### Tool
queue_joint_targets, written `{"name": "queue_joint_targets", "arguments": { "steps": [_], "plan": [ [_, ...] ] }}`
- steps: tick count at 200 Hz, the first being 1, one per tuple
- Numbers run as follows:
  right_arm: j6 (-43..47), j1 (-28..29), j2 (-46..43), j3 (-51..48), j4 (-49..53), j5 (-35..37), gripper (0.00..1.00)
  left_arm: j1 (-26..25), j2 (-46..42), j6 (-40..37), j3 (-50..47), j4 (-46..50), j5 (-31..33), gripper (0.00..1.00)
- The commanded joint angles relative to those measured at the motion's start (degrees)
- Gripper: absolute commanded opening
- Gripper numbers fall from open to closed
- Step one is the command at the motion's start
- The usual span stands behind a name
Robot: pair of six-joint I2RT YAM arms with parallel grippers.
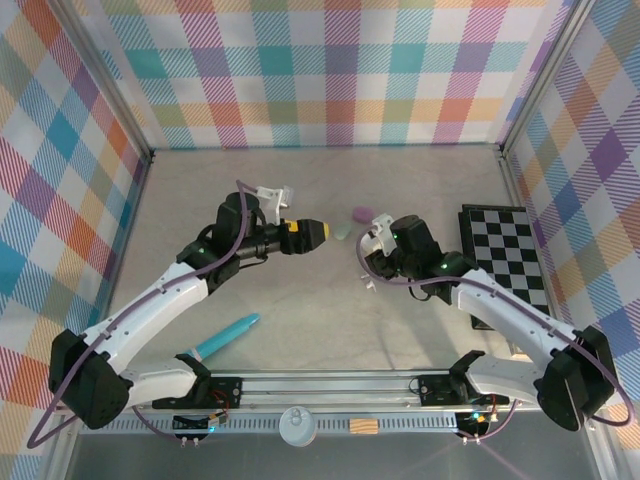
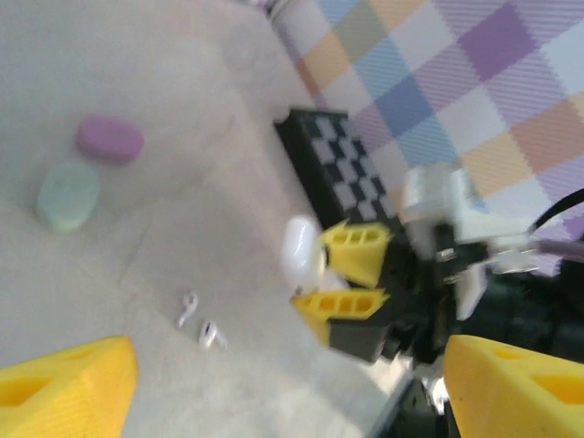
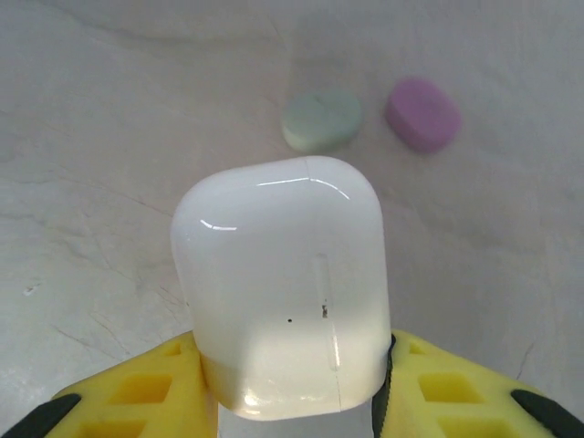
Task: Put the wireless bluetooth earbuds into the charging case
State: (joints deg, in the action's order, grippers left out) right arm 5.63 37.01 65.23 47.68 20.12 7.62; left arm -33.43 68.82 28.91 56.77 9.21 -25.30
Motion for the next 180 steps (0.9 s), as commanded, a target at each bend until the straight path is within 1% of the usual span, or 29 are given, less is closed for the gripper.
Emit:
{"name": "queue_joint_targets", "arguments": {
  "steps": [1,11,30,41,50,69,89,103,131,153,180],
  "plan": [
    [7.2,1.5,-1.9,2.8,-1.1,-3.0,0.38,0.4,3.0,6.5,2.8,11.1,-10.2,0.8],
    [7.6,2.3,-2.6,3.5,-0.5,-3.7,0.38,0.2,4.2,8.6,3.7,10.6,-12.1,0.76],
    [7.7,3.6,-3.3,4.9,0.7,-4.7,0.38,-1.1,5.9,9.9,4.8,8.9,-13.7,0.71],
    [7.7,4.3,-3.4,5.4,1.0,-5.1,0.38,-1.9,6.8,10.4,4.9,7.3,-14.7,0.65],
    [7.8,4.8,-3.2,5.8,1.2,-5.8,0.39,-2.5,7.5,10.8,4.6,4.9,-15.3,0.61],
    [8.0,5.9,-2.3,6.6,1.8,-6.7,0.39,-3.3,9.2,11.2,5.0,3.0,-15.9,0.55],
    [8.2,6.5,-1.4,6.7,1.6,-6.8,0.39,-3.6,9.4,13.0,4.9,-1.0,-17.4,0.51],
    [8.2,6.6,-1.0,6.7,1.5,-7.2,0.39,-3.6,9.5,14.8,4.4,-3.9,-18.1,0.51],
    [8.2,6.7,-0.6,6.7,0.8,-7.9,0.39,-4.0,10.2,15.4,4.2,-5.5,-18.3,0.49],
    [8.1,6.8,-0.5,6.8,0.6,-7.6,0.39,-4.2,10.9,16.4,4.0,-7.3,-19.1,0.42],
    [7.6,6.9,-0.6,6.8,-0.2,-7.8,0.39,-4.7,11.5,16.2,3.9,-8.2,-19.4,0.42]
  ]
}}
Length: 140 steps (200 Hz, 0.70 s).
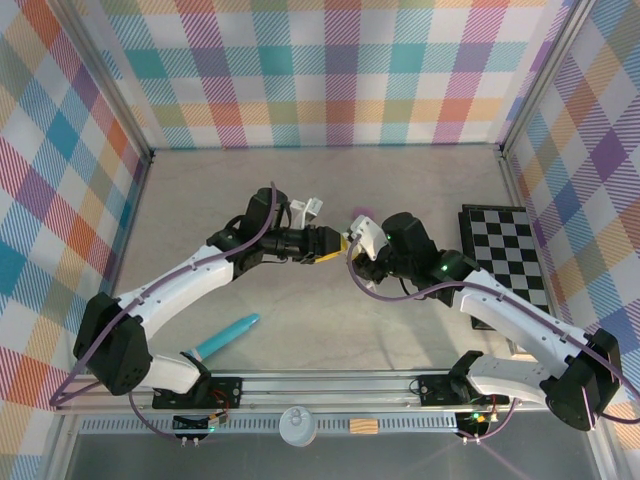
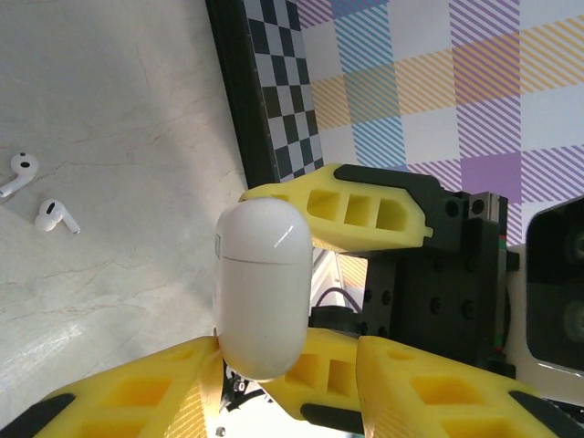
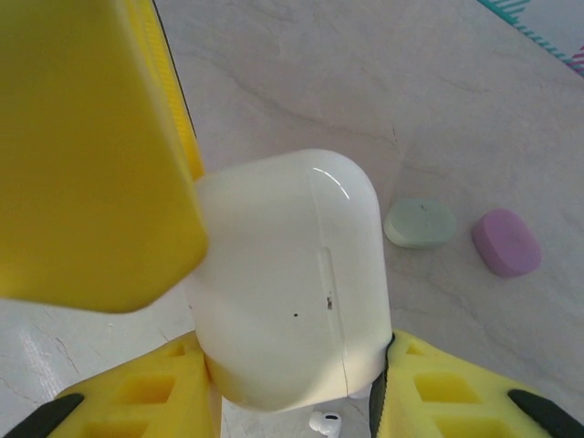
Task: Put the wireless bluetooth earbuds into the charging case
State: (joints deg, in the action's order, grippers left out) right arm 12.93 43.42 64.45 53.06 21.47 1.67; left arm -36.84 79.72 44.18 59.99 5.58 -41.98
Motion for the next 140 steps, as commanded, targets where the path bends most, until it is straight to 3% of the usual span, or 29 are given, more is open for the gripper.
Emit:
{"name": "queue_joint_targets", "arguments": {
  "steps": [1,46,112,121,140],
  "plan": [
    [0.3,0.5,0.2,1.4,-1.6,-1.9,0.39,-1.3,0.7,0.9,0.7,-4.7,-2.7,0.42],
    [0.6,0.5,0.0,1.5,-1.3,-3.4,0.39,-1.5,1.7,1.1,0.5,-7.4,-2.8,0.41],
    [0.1,0.4,-0.5,1.6,-1.2,-3.8,0.4,-1.7,1.8,1.1,-0.8,-11.0,-3.9,0.18],
    [-0.2,0.4,-0.8,1.7,-1.2,-4.0,0.45,-1.7,1.4,-0.1,-1.4,-12.5,-3.8,0.14],
    [-1.6,0.3,-2.7,1.5,-1.4,-4.4,0.76,-1.6,-0.8,-5.1,-4.5,-17.2,-2.2,0.07]
  ]
}}
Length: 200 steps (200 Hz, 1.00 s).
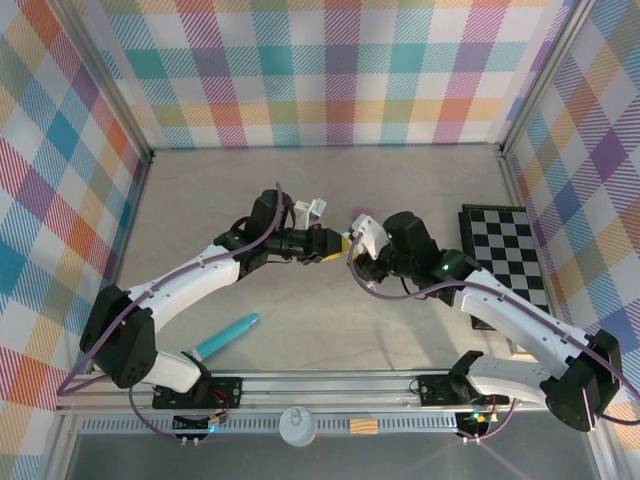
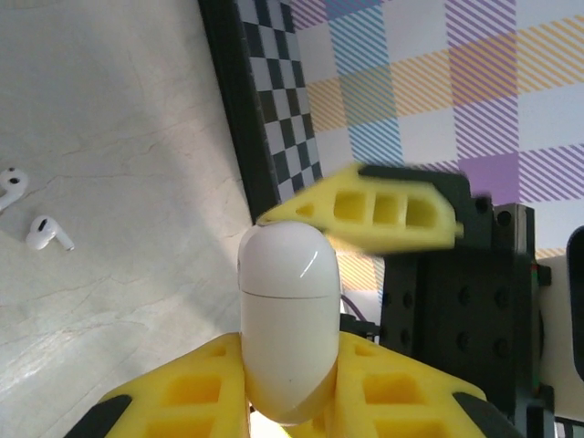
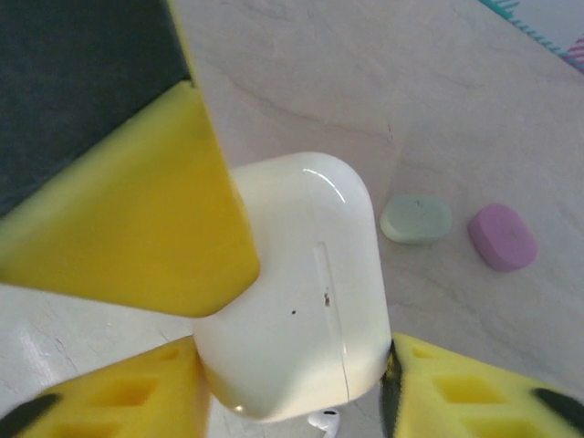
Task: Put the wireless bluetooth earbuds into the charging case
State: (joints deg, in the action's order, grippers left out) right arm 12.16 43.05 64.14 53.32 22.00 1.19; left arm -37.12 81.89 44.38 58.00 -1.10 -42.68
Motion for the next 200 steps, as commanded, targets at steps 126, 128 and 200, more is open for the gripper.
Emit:
{"name": "queue_joint_targets", "arguments": {
  "steps": [126,128,200],
  "plan": [
    [-35.3,-19.1,-8.6,-8.3,-27.7,-43.3,0.84,-1.6,4.1,-11.4,-19.5,-76.5,-5.0,0.0],
    [-35.4,-19.2,-8.5,-8.4,-27.7,-43.2,0.84,-1.7,4.1,-11.6,-19.6,-76.5,-5.0,0.0],
    [-35.6,-21.1,-6.1,-8.1,-27.2,-41.0,0.82,-2.0,1.0,-14.9,-21.5,-76.3,-4.5,0.0]
  ]
}}
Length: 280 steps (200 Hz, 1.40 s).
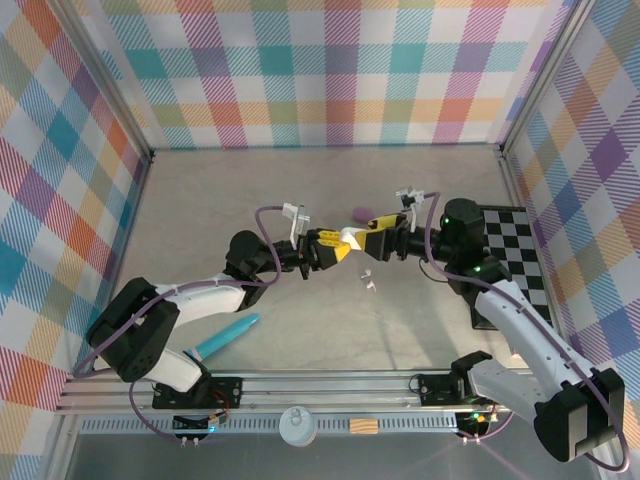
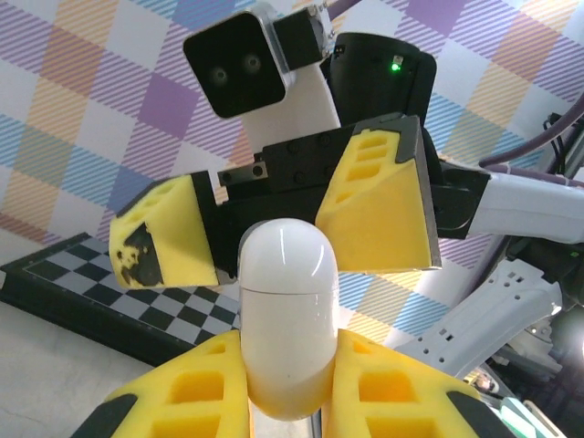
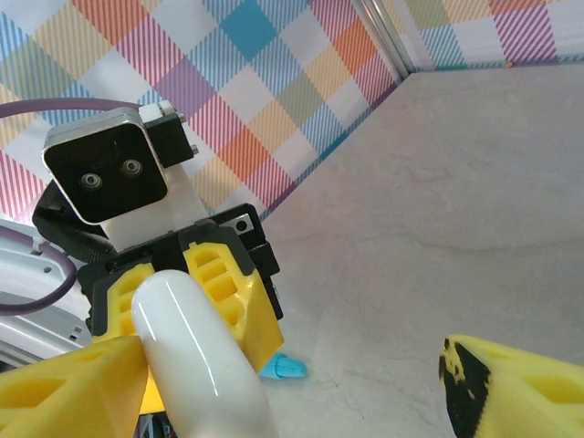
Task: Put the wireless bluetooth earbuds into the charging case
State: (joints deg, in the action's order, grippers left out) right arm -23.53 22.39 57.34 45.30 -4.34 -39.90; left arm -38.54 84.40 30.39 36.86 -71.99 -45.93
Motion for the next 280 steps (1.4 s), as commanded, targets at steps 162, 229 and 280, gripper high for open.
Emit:
{"name": "queue_joint_targets", "arguments": {
  "steps": [162,229,280],
  "plan": [
    [-8.8,-2.9,-1.7,-1.1,-13.8,-12.8,0.81,-1.4,-3.3,-7.3,-1.3,-5.5,-2.2,0.0],
    [-9.6,-2.7,-2.4,-6.0,-20.1,-16.4,0.68,-1.4,-5.1,-5.8,0.1,-5.6,-0.2,0.01],
    [-8.0,-1.7,-1.6,-6.4,-21.9,-17.4,0.45,-1.6,-4.9,-3.8,1.8,-5.5,2.3,0.0]
  ]
}}
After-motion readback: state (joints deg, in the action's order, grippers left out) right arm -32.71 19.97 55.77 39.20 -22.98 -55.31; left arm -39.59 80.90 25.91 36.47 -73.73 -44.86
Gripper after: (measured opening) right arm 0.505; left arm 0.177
